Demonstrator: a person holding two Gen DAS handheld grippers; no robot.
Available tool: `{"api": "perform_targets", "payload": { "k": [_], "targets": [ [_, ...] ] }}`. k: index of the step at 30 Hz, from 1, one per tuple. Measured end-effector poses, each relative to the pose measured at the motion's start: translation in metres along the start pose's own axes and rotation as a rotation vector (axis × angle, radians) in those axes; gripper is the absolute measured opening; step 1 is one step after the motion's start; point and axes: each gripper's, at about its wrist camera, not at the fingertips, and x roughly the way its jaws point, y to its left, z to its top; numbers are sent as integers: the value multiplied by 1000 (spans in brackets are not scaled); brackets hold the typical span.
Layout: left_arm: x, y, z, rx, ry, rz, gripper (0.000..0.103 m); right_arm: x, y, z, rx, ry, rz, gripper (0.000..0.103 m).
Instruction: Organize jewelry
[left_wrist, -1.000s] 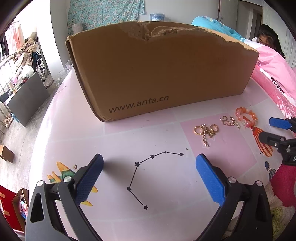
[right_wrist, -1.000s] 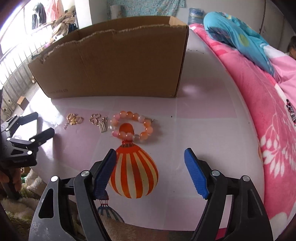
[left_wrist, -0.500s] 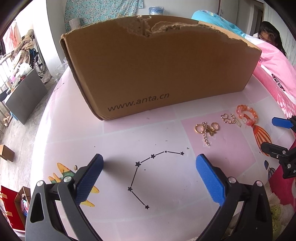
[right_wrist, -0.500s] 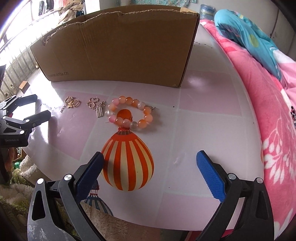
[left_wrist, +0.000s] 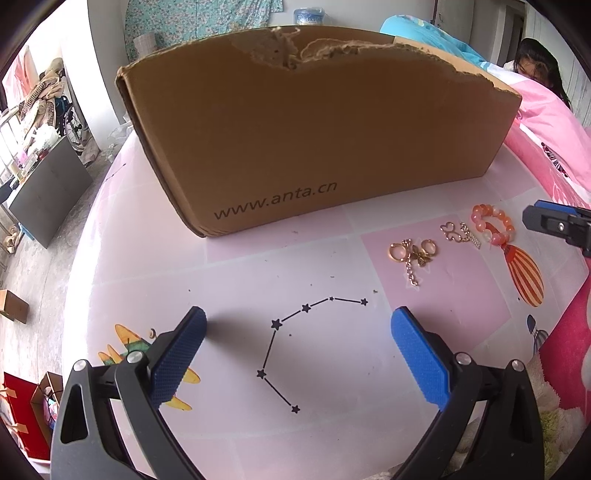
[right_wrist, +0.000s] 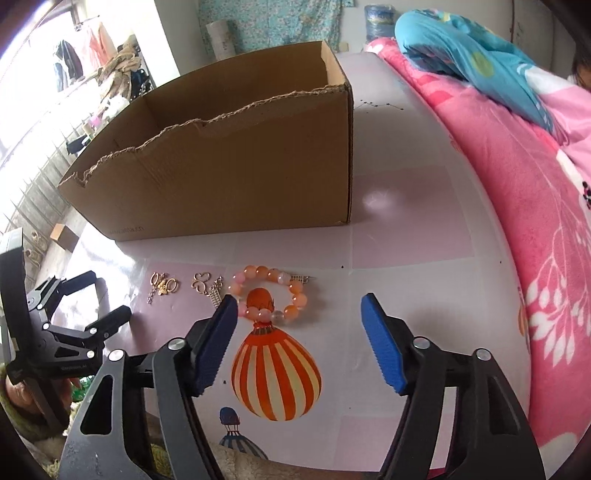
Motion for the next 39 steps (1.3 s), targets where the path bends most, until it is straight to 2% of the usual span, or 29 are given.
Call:
{"api": "perform_targets", "payload": {
  "k": [1, 5, 8, 9, 10, 12, 19, 23, 27, 30, 33, 37, 39],
  "targets": [
    [0, 1, 0, 3, -1, -2, 98, 4, -1, 2, 7, 15, 2, 52],
    [0, 1, 0, 2, -2, -2, 98, 20, 3, 2, -16, 62, -28, 37],
    [0, 1, 0, 2, -3, -1, 98, 25, 9, 1, -50, 61, -48, 27],
    [1, 1, 0, 2, -5, -1, 98, 25, 11, 0, -59, 61, -55, 15],
    [0, 1, 0, 2, -6, -1, 98, 25, 11, 0, -53, 65, -42, 8],
    [1, 1, 0, 3, -7, -2, 98, 20, 10, -1, -39, 53, -14, 8],
    [0, 1, 0, 2, -8, -2, 98, -16, 0, 2, 5, -42, -6, 7],
    [1, 0, 0, 2, -5, 0, 99, -22, -9, 8, -3, -75, -70, 8],
    [-1, 0, -3, 4, -24, 0, 99, -9, -18, 12, -1, -79, -123, 8],
    [-1, 1, -4, 13, -34, -6, 99, -5, -25, 14, 18, -88, -138, 9],
    [-2, 2, -5, 25, -48, -16, 99, -14, -24, 13, 17, -136, -116, 22],
    [-3, 1, -5, 35, -57, -23, 98, -26, -9, -1, -20, -159, -39, 23],
    [-7, 0, -5, 40, -85, -57, 97, -26, -3, -10, -15, -146, 16, 23]
  ]
}}
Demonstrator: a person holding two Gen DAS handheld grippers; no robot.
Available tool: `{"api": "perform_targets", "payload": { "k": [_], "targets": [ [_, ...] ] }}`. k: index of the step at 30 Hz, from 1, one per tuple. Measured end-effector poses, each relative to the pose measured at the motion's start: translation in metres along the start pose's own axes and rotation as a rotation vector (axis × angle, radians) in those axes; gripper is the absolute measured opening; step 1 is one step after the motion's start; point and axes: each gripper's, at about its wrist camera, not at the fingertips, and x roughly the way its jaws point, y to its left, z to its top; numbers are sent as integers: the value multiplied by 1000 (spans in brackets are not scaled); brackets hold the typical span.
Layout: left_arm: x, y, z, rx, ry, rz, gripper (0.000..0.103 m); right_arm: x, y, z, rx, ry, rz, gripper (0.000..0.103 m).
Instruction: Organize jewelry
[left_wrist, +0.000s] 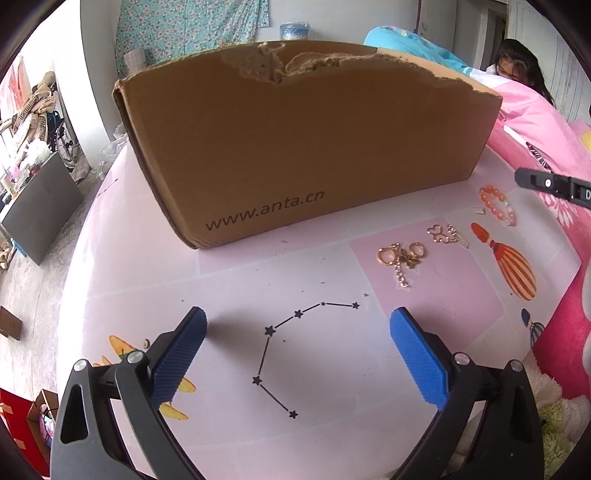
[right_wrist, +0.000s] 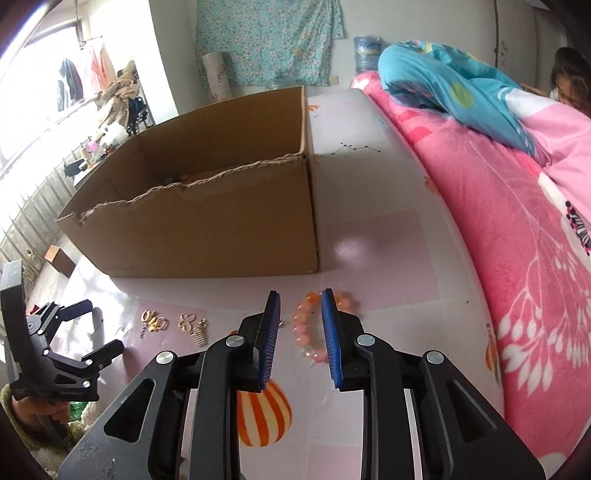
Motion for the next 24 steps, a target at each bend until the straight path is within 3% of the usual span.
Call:
{"api": "perform_targets", "payload": {
  "k": [5, 7, 11, 15, 20, 22, 24],
  "targets": [
    [-12, -16, 4, 30, -87, -96, 81, 8, 20, -21, 4, 58, 85, 23],
    [-10, -26, 6, 63, -84, -117, 67, 12, 26, -25, -1, 76, 101, 23],
    [-3, -37, 11, 117, -88, -115, 51, 18, 33, -26, -4, 85, 132, 23],
    [6, -48, 14, 173, -53, -86, 29, 21, 34, -22, -12, 87, 143, 23],
    [7, -52, 13, 190, -31, -78, 18, 28, 24, -14, 2, 82, 145, 23],
    [6, -52, 12, 192, -31, -70, 4, 27, 25, -17, 16, 86, 150, 23],
    [5, -51, 11, 199, -30, -63, 0, 28, 23, -16, 17, 87, 153, 23]
  ]
}}
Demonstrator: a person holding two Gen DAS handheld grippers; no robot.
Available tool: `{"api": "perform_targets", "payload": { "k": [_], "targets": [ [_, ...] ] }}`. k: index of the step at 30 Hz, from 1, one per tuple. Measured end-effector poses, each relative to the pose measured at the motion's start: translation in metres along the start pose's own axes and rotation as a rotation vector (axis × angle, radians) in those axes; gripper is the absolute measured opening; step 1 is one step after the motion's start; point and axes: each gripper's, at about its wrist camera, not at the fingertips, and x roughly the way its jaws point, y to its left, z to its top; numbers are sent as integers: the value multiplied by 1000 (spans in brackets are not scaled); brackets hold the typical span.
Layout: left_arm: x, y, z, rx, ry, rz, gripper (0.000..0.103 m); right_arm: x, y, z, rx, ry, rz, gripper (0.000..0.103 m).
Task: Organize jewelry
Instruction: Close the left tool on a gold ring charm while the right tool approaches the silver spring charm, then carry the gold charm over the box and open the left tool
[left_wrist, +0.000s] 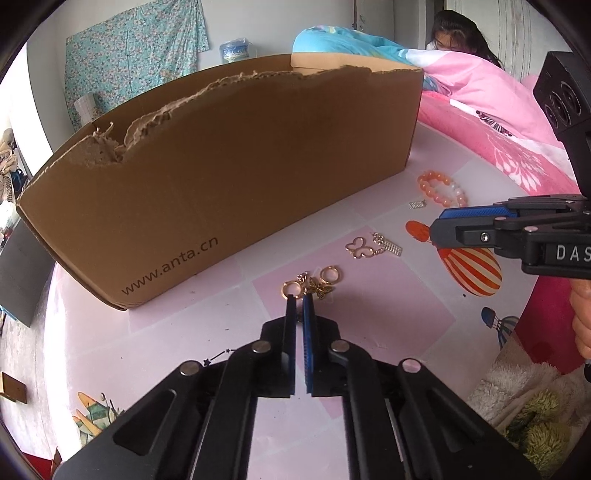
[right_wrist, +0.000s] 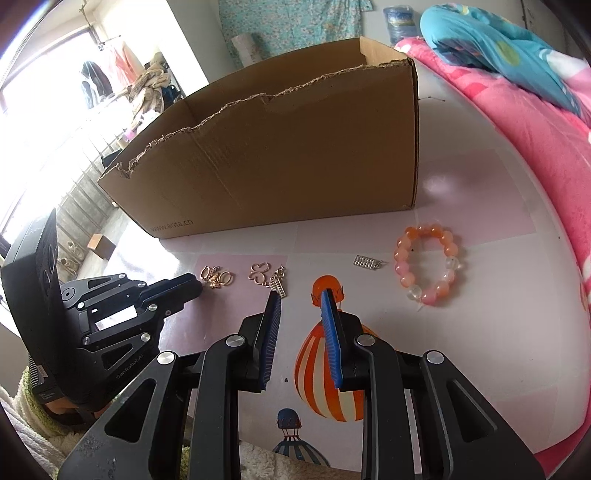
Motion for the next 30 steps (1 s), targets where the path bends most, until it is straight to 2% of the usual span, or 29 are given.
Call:
{"api": "perform_targets", "payload": {
  "k": [3, 6, 11, 16, 24, 30],
  "targets": [
    [-3, 3, -3, -22, 4, -33, 0, -1, -2, 1, 0, -6, 4, 23],
    [-11, 10, -6, -82, -12, -102, 0, -4, -4, 1, 2, -16, 4, 23],
    [-39, 20, -1, -139, -92, -139, 0, -10, -5, -1, 0, -30, -6, 23],
    [-59, 26, 4, -137, -148, -110, 0, -10, -8, -4, 10, -35, -26, 23],
    [-53, 22, -2, -122, -135, -97, 0, -6, -16, 0, 17, -48, -86, 23],
    [-44, 28, -3, -159, -114, -112, 0, 8, -21, 2, 28, -39, -150, 23]
  ]
}}
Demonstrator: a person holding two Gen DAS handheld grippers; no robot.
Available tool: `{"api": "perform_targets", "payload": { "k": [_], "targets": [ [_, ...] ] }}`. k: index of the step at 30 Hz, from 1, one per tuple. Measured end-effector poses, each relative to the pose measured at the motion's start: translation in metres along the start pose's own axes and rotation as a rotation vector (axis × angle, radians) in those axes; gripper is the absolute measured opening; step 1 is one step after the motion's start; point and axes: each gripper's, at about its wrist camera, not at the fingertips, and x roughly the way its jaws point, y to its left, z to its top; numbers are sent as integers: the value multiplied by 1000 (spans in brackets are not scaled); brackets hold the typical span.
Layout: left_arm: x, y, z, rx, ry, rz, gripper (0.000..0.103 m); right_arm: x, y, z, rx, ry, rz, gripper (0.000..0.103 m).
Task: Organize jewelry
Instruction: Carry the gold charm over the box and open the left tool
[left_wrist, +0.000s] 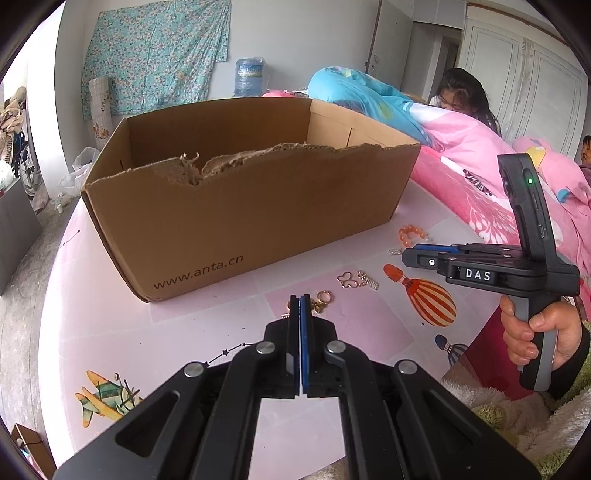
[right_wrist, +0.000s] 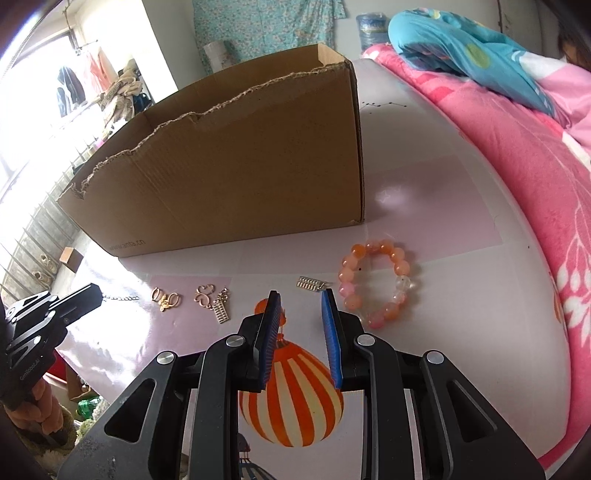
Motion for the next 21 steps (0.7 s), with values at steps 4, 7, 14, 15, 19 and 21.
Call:
{"api": "perform_targets", "payload": {
  "k": [4, 7, 14, 15, 19, 21],
  "targets": [
    [0, 4, 0, -6, -4, 1, 0, 5, 5, 1, -35, -28, -43, 23],
    [2, 8, 0, -27, 5, -7, 0, 10, 8, 4, -63, -41, -61, 23],
    [5, 9, 1, -35, 8, -11, 0, 13, 26, -3, -129, -76, -135, 23],
    [5, 10, 1, -39, 9, -13, 0, 12, 29, -4, -136, -81, -145, 22],
    [6, 10, 2, -42, 9, -17, 0, 11, 33, -8, -143, -92, -142, 12],
    [6, 9, 2, -34, 3, -17, 0, 11, 31, -8, -143, -97, -135, 12]
  ]
}}
